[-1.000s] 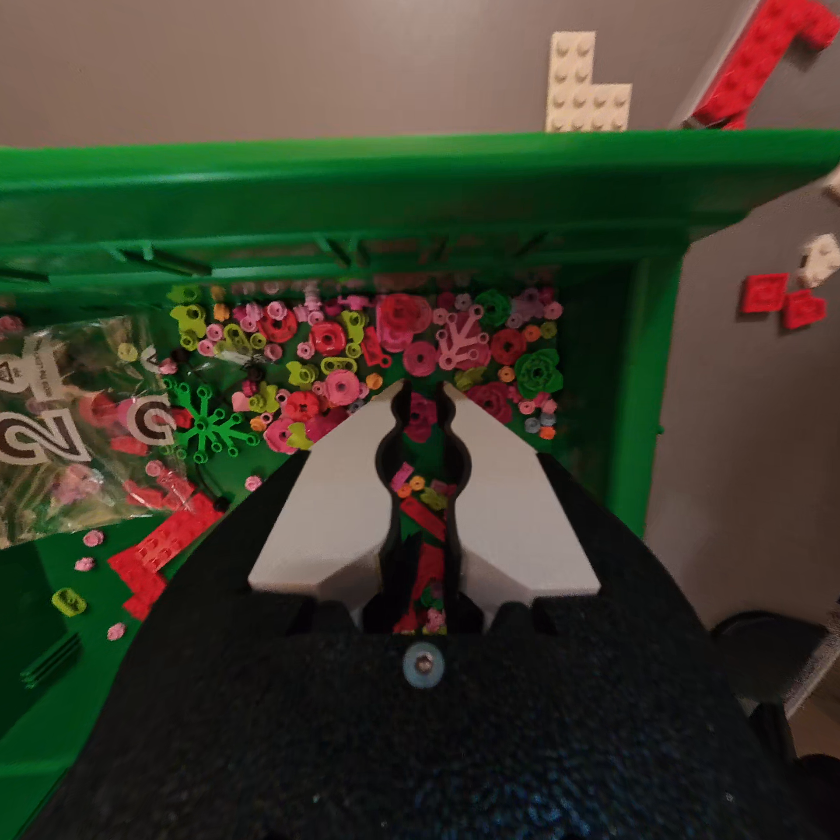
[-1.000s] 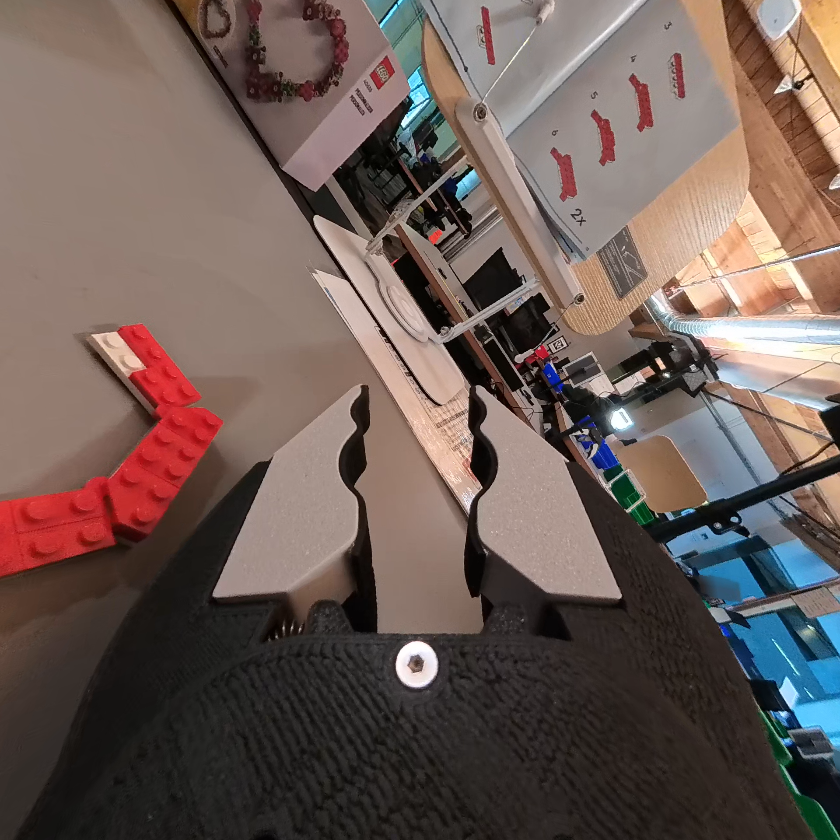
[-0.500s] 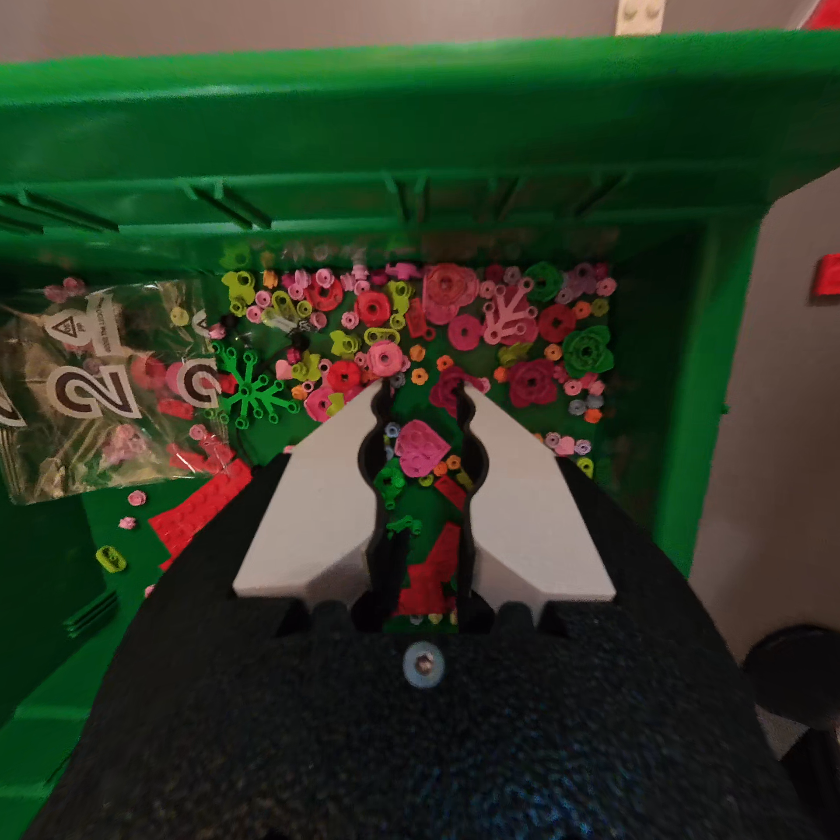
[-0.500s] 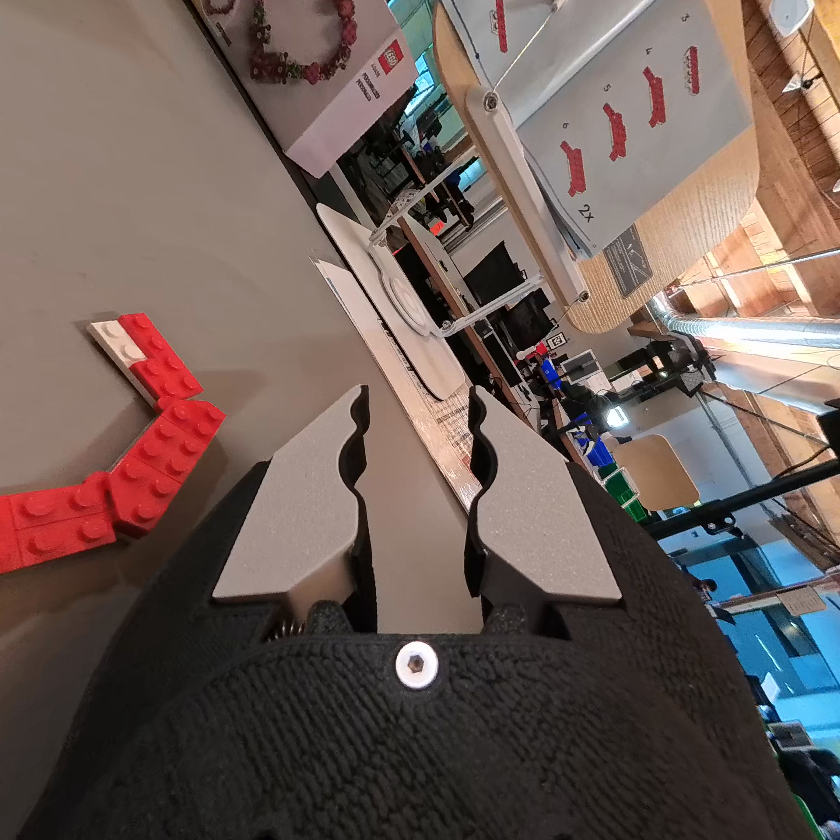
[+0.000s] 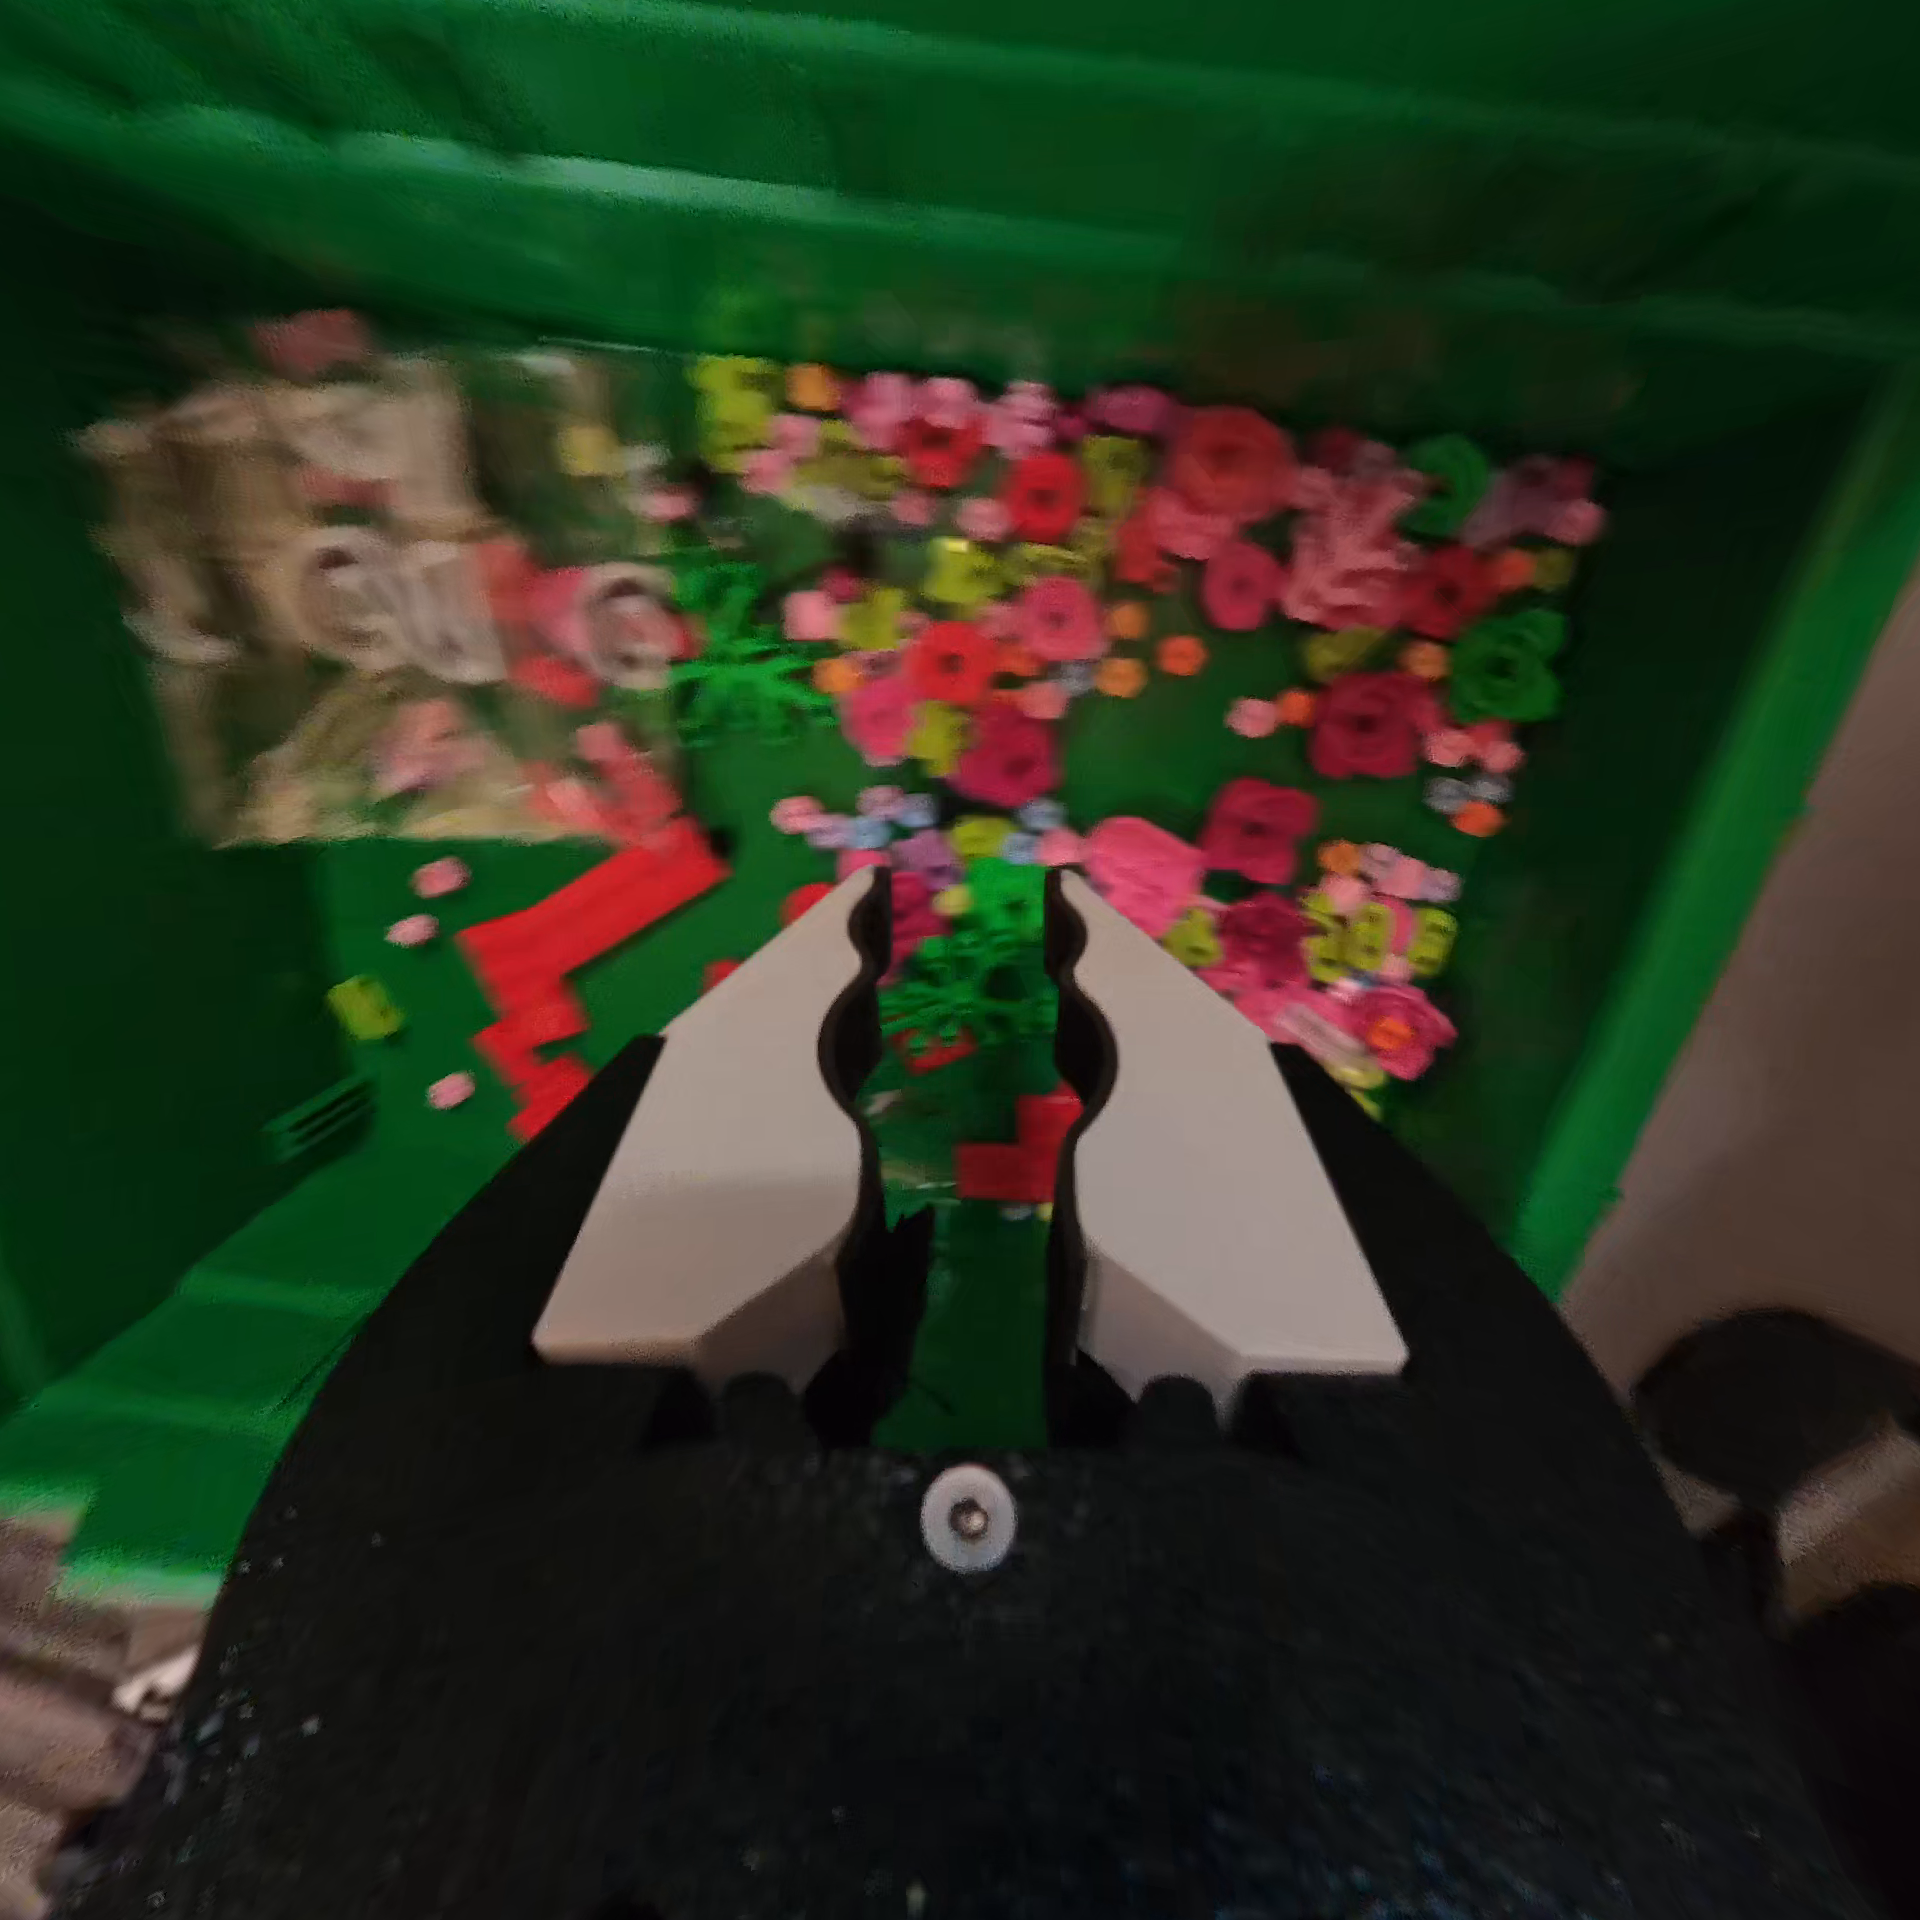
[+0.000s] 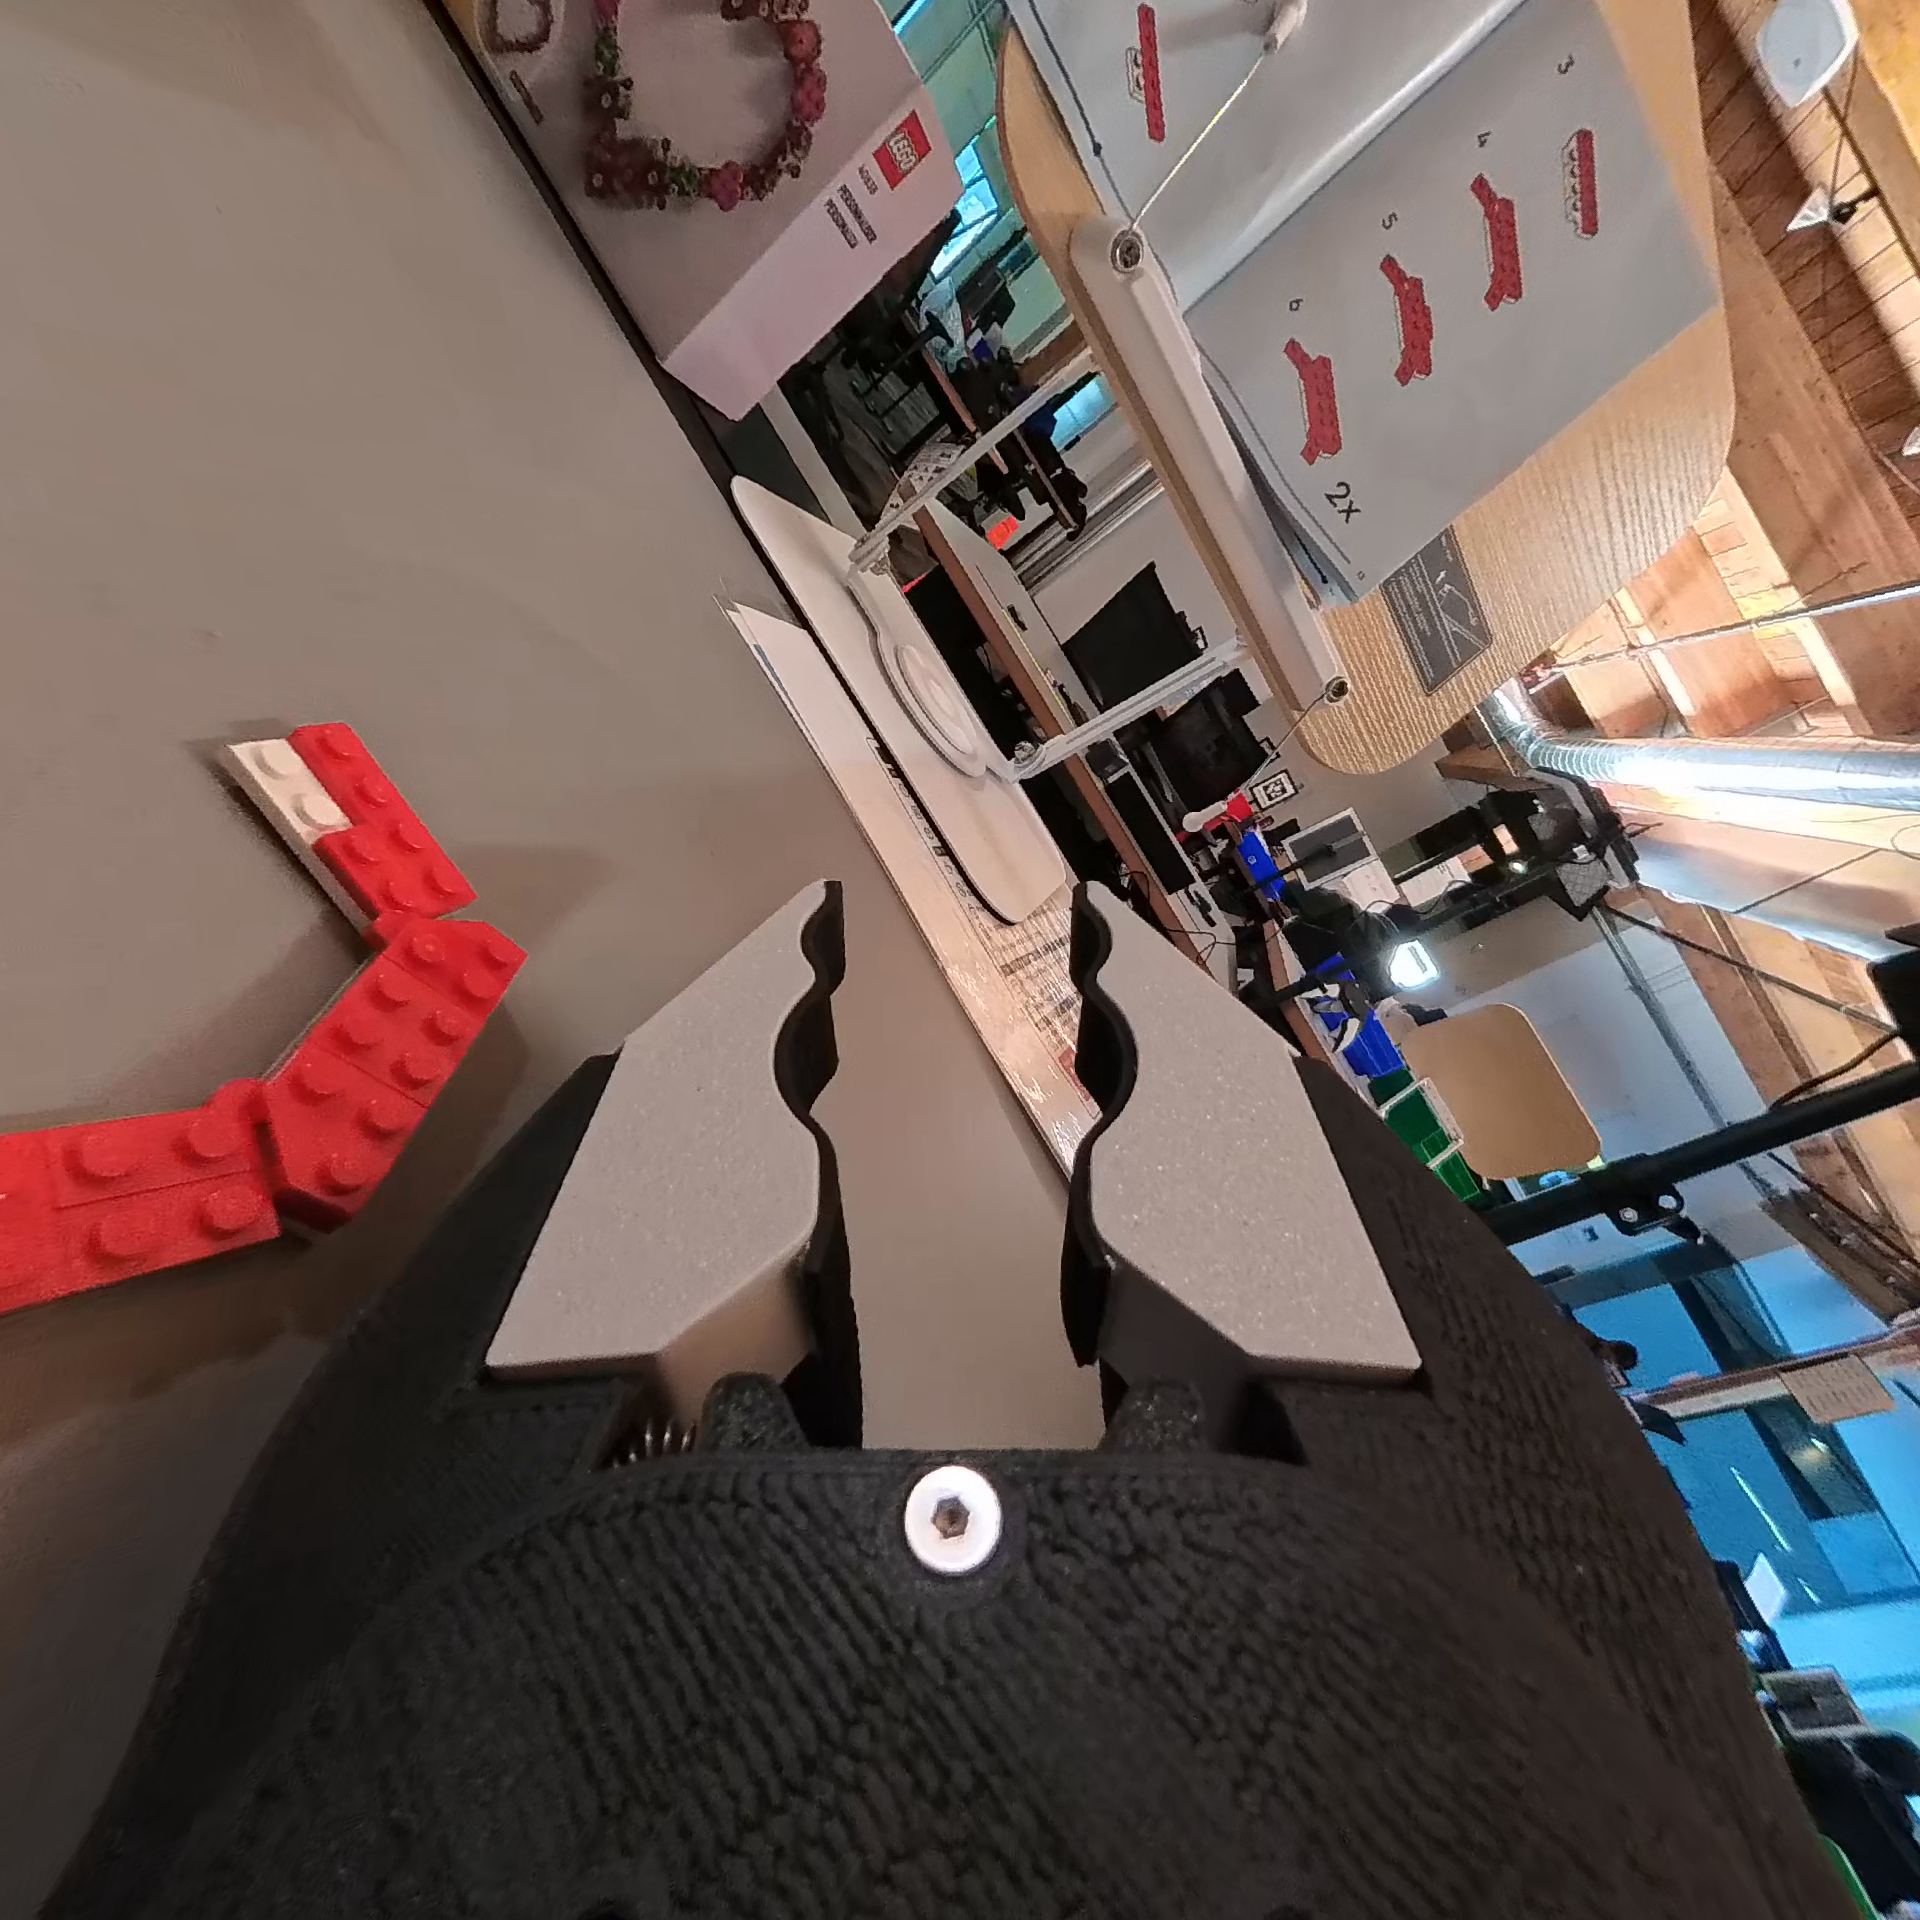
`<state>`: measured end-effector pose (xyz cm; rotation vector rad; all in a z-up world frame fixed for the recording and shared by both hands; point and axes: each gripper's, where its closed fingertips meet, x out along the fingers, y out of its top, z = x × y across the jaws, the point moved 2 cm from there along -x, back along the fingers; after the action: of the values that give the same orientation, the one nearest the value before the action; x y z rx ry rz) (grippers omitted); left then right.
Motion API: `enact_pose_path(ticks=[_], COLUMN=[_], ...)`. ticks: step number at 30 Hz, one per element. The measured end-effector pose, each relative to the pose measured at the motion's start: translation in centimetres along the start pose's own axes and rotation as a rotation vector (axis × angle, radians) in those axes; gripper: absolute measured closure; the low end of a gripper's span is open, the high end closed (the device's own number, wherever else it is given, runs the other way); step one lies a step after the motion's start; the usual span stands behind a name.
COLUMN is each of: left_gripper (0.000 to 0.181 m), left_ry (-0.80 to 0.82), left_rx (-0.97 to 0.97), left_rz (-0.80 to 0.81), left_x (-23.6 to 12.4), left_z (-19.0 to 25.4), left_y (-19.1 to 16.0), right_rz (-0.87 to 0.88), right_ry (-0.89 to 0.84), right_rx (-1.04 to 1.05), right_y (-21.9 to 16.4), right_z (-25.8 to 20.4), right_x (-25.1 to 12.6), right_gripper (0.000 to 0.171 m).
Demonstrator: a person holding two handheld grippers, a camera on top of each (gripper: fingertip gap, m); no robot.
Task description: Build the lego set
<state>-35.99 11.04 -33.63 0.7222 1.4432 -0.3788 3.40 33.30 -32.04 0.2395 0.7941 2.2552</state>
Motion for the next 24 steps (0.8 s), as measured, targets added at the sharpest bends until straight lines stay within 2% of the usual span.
enact_pose_path(ticks=[3,5,9,17,21,24], left_gripper=[0.152,0.151,0.148,0.155,0.161,0.162], left_ry=[0.206,0.339,0.156,0.201,0.286,0.293], left_rx=[-0.138,-0.301,-0.493,-0.544,-0.487,-0.446], left_rz=[0.027,0.015,0.083,-0.004,-0.118,-0.157], left_x=[-1.8,-2.6,-1.5,1.0,1.3,1.5], left_z=[-5.1,-8.3,-8.4,-10.5,-11.5,-11.7], left_y=[-0.5,-1.5,-0.8,-1.4,-2.5,-2.8], right_rz=[0.001,0.002,0.004,0.006,0.007,0.008], right_ry=[0.000,0.001,0.004,0.005,0.005,0.006], right_rx=[0.000,0.000,-0.002,0.000,0.001,0.001], right_y=[0.0,0.0,0.1,0.1,0.1,0.1], right_z=[0.0,0.0,-0.1,-0.1,-0.1,-0.1], right_x=[0.0,0.0,0.0,0.0,0.0,0.0], right_gripper=[0.129,0.129,0.129,0.129,0.129,0.129])
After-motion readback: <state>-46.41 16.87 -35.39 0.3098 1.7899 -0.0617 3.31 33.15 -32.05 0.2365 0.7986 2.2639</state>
